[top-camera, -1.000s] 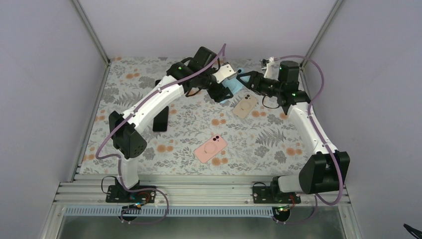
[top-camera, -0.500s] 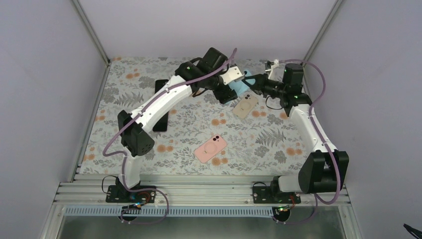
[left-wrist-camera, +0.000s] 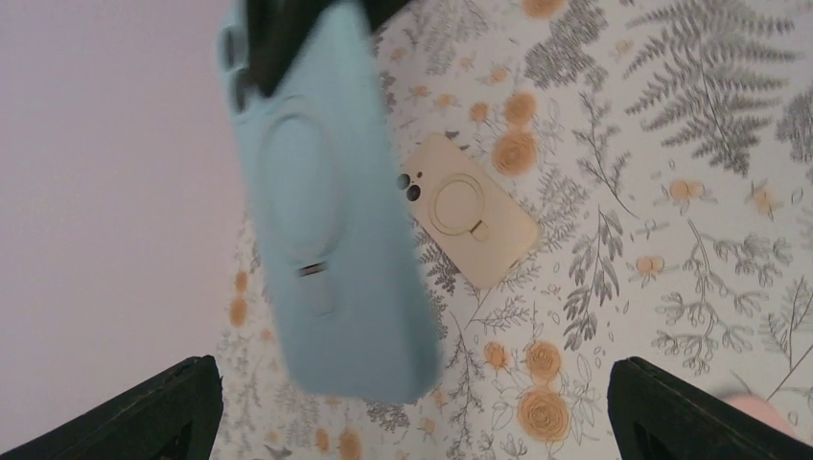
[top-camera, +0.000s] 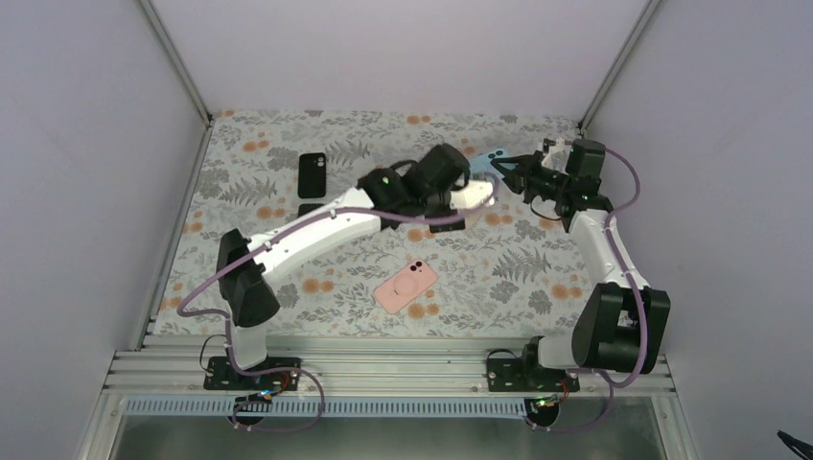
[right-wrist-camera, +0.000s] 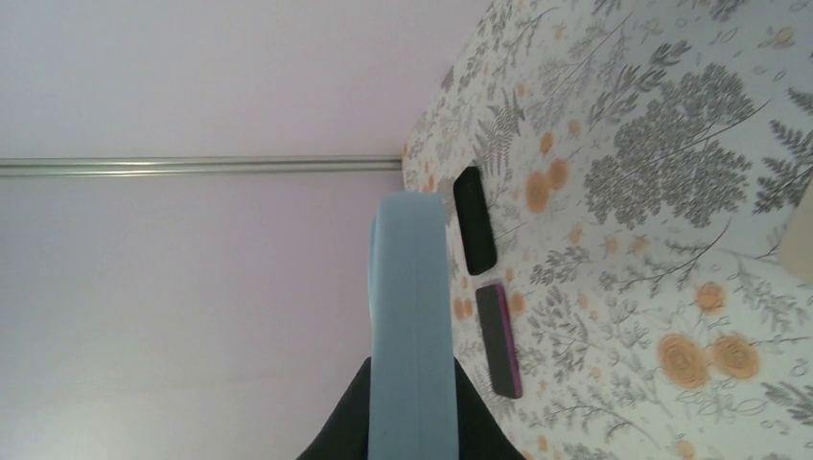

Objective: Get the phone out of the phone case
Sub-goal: Pick up the phone at the center of the board.

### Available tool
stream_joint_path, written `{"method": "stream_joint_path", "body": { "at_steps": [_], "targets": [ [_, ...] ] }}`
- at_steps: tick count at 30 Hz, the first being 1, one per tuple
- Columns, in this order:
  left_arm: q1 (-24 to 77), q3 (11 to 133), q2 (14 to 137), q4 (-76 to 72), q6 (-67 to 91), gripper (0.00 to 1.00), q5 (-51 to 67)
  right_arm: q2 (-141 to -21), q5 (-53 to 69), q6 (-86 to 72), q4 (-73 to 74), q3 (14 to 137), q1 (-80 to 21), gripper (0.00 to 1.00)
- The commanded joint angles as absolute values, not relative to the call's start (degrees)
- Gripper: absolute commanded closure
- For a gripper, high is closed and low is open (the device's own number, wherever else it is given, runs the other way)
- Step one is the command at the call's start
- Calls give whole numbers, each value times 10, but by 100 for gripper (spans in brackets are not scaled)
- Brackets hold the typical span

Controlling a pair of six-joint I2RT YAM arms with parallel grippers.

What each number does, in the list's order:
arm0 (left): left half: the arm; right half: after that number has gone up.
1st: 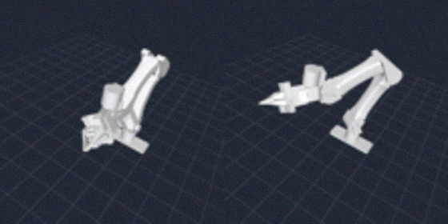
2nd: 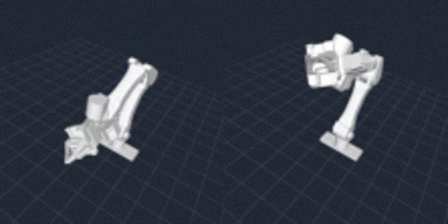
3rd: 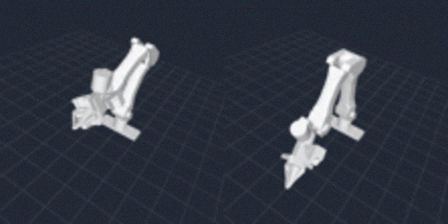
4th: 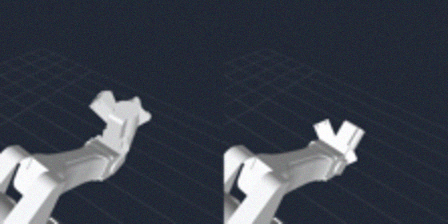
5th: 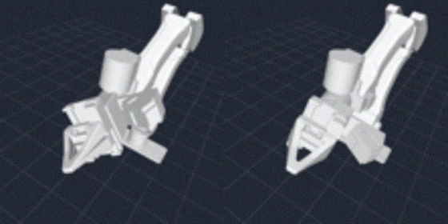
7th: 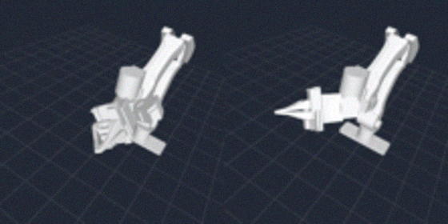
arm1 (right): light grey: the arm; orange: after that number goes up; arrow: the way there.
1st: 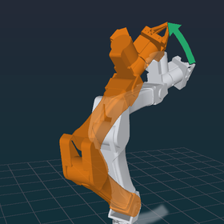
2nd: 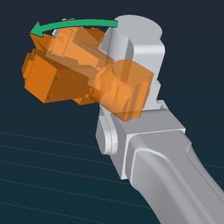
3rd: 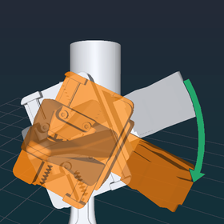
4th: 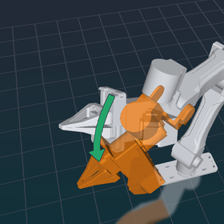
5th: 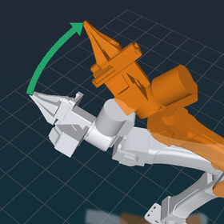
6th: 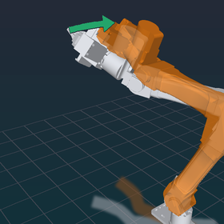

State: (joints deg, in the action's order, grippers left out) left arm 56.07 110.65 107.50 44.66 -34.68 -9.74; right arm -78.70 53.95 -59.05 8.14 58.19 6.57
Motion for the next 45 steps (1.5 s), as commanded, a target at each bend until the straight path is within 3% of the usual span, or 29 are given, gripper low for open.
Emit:
{"method": "stream_joint_path", "body": {
  "at_steps": [1, 9, 16, 29, 35, 42, 45],
  "targets": [
    [606, 1033, 1040, 344, -455, 0, -212, -770, 597, -662, 34, 571, 75, 96],
    [652, 866, 993, 139, -613, 0, -332, -763, 623, -709, 13, 547, 75, 96],
    [660, 827, 1002, 32, -683, 0, -384, -766, 646, -731, -9, 531, 75, 96],
    [660, 825, 1054, -41, -745, 25, -415, -755, 652, -753, -31, 506, 70, 96],
    [660, 805, 1063, -85, -780, 47, -427, -751, 651, -755, -31, 503, 70, 96],
    [661, 788, 1057, -99, -789, 83, -436, -753, 650, -754, -30, 502, 70, 96],
    [661, 787, 1056, -92, -781, 96, -437, -752, 647, -753, -28, 503, 70, 89]
  ]
}}
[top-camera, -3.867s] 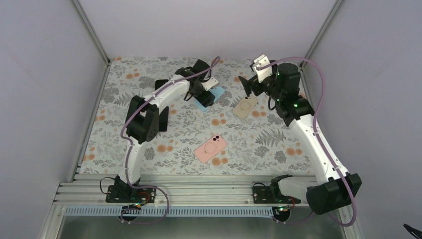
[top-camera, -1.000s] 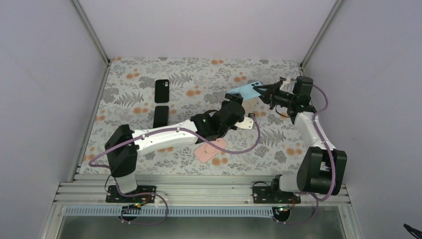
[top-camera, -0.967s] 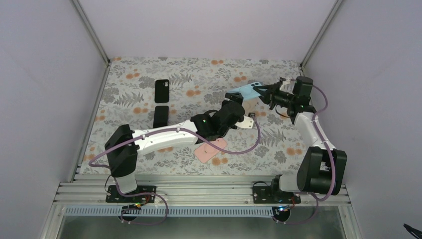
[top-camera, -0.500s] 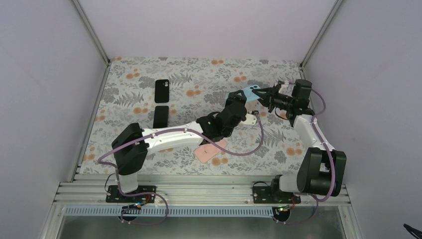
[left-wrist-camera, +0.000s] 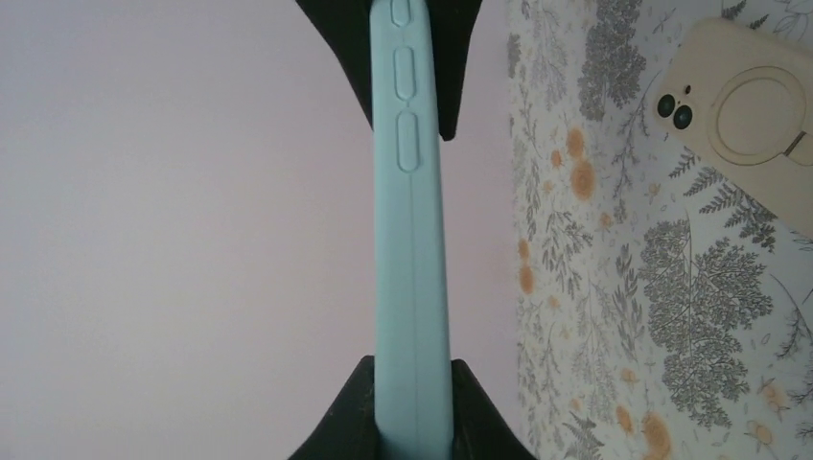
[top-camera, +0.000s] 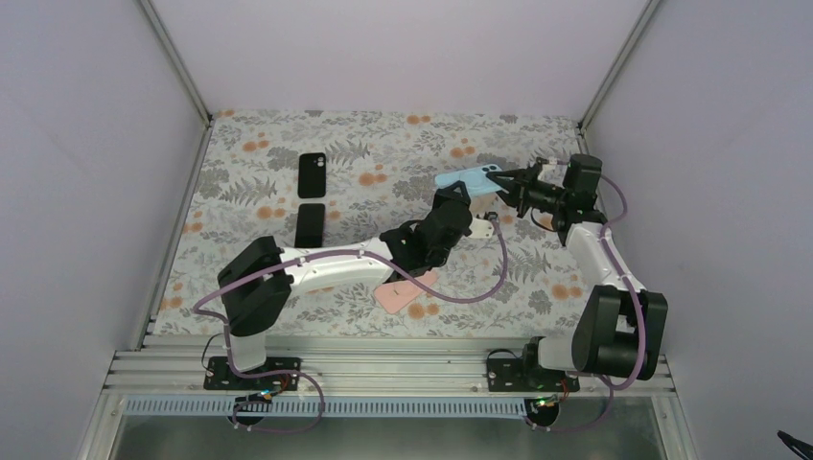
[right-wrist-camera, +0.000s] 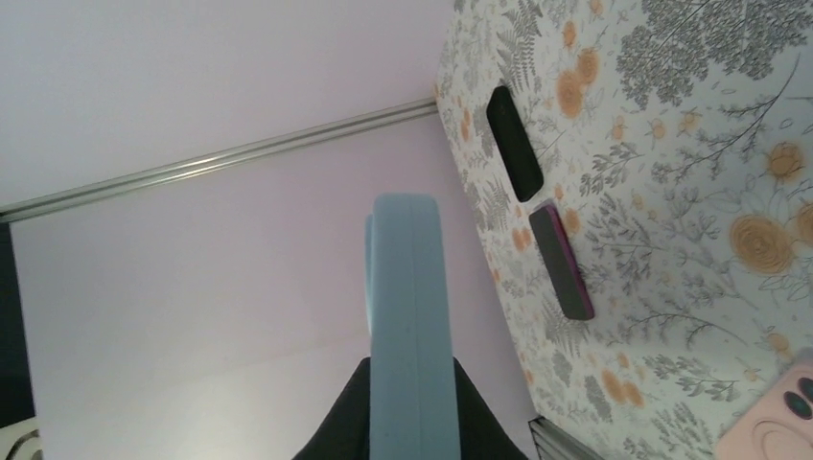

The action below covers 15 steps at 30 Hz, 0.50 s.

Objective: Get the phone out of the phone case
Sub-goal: Pick up the phone at the center of the board.

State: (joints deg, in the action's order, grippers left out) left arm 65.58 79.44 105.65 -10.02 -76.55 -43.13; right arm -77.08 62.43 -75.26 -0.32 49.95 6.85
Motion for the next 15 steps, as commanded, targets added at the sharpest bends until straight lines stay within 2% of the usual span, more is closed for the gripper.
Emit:
{"method": "stream_joint_path", "body": {
  "at_steps": [1, 3, 6, 8, 15],
  "targets": [
    [661, 787, 1056, -90, -779, 97, -437, -751, 645, -753, -28, 504, 70, 83],
    [660, 789, 1056, -82, -770, 98, -435, -750, 644, -750, -28, 504, 70, 69],
    [653, 812, 1061, -36, -739, 98, -430, -749, 641, -747, -34, 507, 70, 42],
    [642, 841, 1066, 7, -705, 98, -423, -750, 641, -746, -37, 510, 71, 30],
    [607, 921, 1075, 143, -593, 98, -379, -755, 629, -701, -15, 542, 81, 8]
  ]
}}
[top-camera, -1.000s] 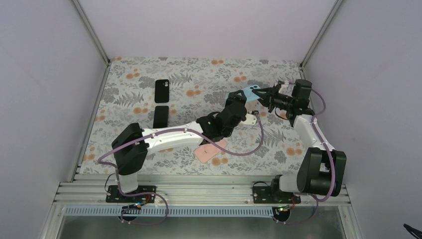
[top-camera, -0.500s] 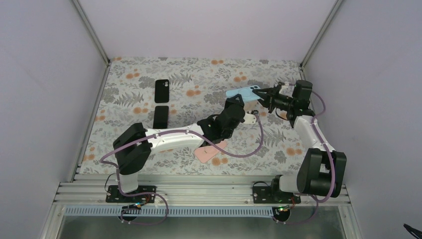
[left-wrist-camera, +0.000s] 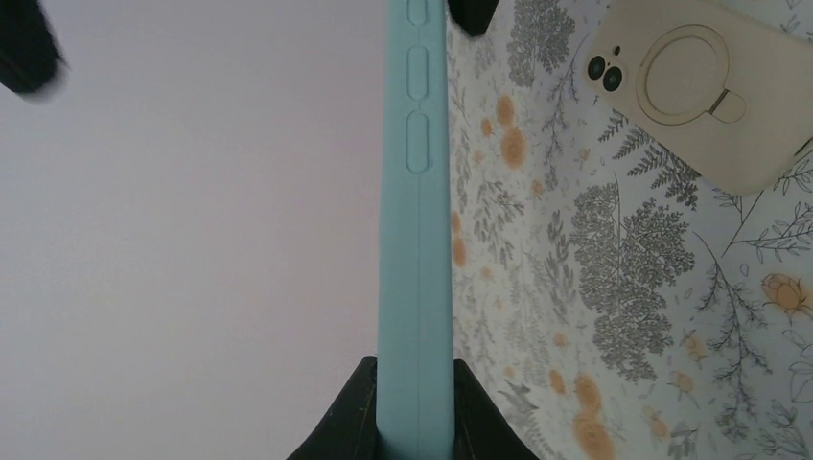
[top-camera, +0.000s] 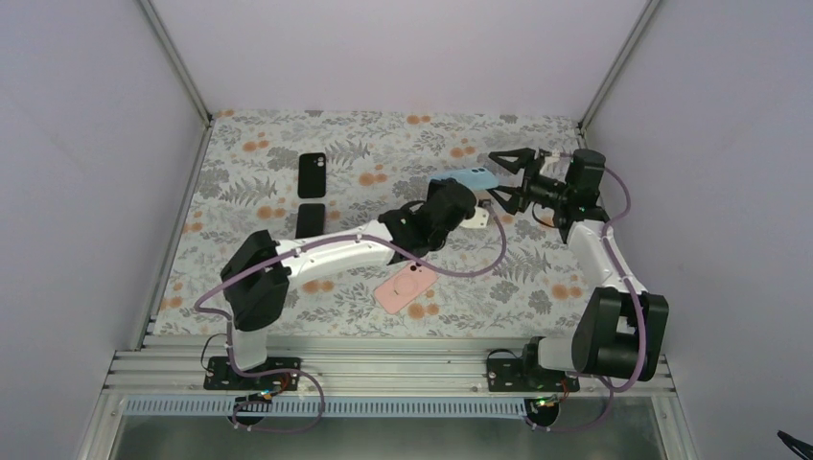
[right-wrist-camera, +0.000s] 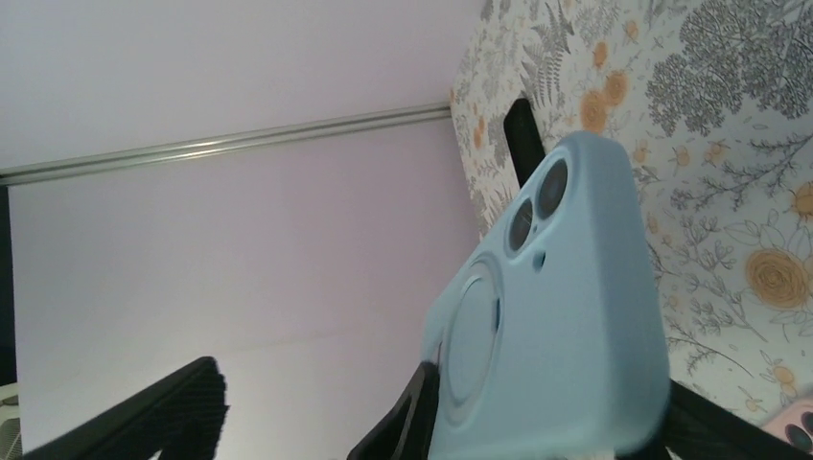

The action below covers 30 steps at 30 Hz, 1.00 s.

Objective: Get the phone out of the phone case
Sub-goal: Pick up the phone at the center of the board.

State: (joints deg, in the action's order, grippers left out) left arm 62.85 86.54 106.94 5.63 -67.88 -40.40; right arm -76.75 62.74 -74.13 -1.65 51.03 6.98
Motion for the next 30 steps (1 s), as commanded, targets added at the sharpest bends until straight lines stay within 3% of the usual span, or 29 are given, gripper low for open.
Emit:
{"method": "stream_joint_path", "body": {
  "at_steps": [1, 7, 16, 25, 30],
  "targets": [
    [600, 941, 1080, 174, -570, 98, -371, -754, 623, -688, -4, 548, 83, 3],
    [546, 1098, 1125, 358, -416, 98, -264, -744, 599, -642, 9, 554, 94, 1],
    [480, 1270, 1157, 497, -267, 98, -92, -742, 587, -472, 22, 639, 104, 1],
    [423, 1377, 1150, 509, -141, 98, 76, -725, 574, -469, -32, 659, 104, 1],
    [415, 1383, 1112, 466, -116, 98, 130, -722, 599, -516, -141, 654, 104, 1]
  ]
}}
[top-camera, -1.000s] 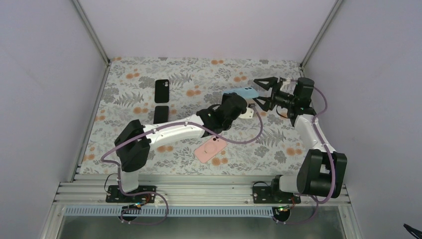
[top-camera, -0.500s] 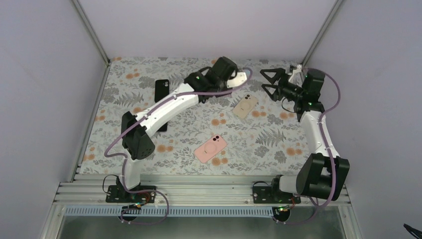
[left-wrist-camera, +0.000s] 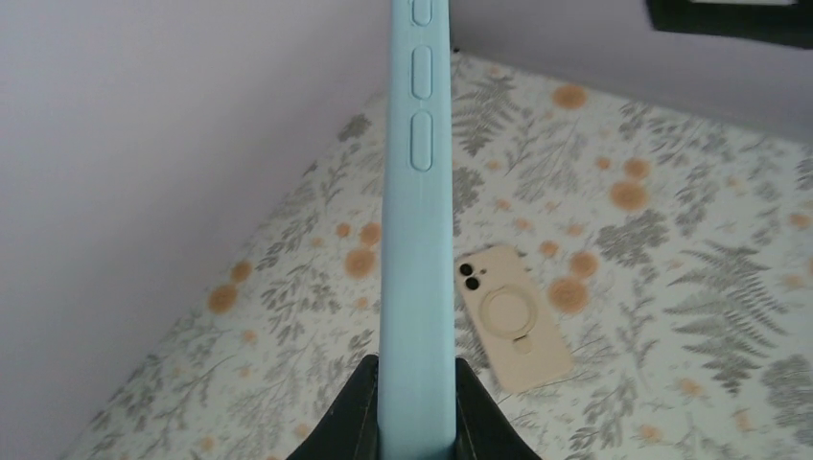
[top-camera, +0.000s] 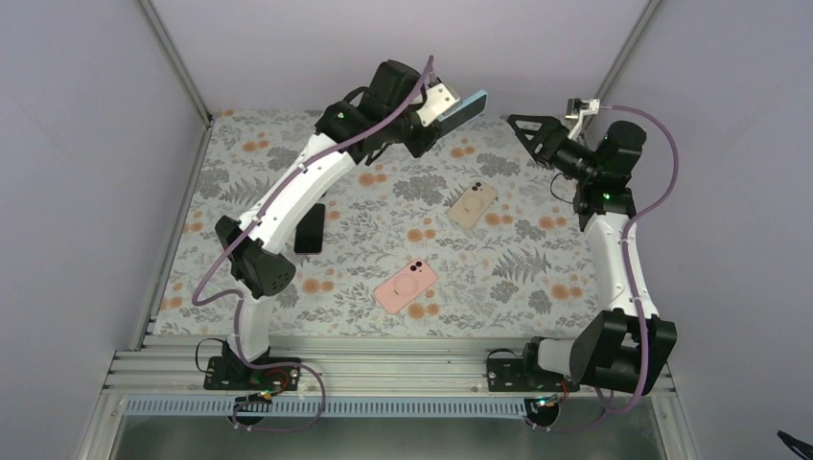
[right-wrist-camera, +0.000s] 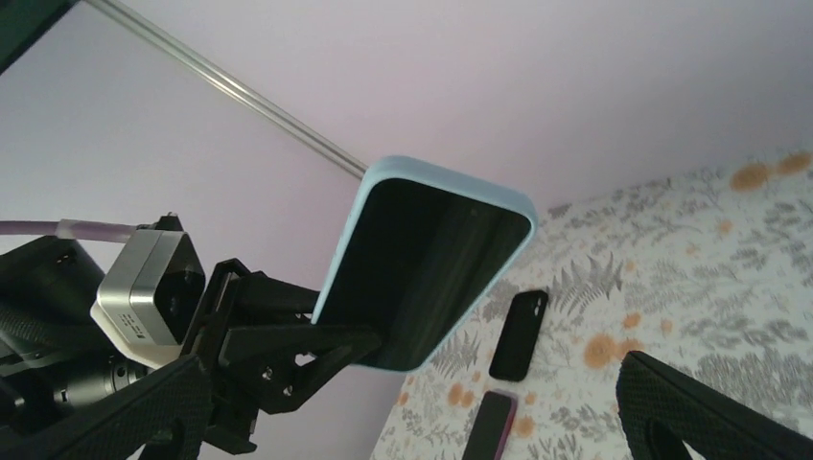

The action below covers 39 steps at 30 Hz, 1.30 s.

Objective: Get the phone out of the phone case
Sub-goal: Pick up the phone at the center of the board.

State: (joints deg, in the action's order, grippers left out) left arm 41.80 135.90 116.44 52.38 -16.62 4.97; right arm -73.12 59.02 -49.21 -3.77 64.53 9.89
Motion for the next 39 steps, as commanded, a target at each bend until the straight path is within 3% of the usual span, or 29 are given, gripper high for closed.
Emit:
{"method": "stream_joint_path", "body": {
  "at_steps": [1, 16, 21, 24, 29, 39],
  "targets": [
    [411, 1381, 1104, 455, -104, 98, 141, -722, 606, -521, -160, 656, 104, 1],
    [326, 1289, 1040, 267, 129, 98, 389, -729, 599, -637, -350, 681, 74, 1],
    [323, 1217, 1010, 150, 214, 98, 437, -738, 589, -675, -399, 671, 47, 6],
    [322, 1103, 978, 18, 298, 98, 469, -743, 583, -701, -433, 662, 35, 12],
    [323, 1052, 983, -83, 405, 98, 504, -751, 574, -755, -495, 643, 27, 21],
    [343, 979, 987, -201, 500, 98, 515, -751, 557, -788, -501, 613, 3, 28]
  ]
}}
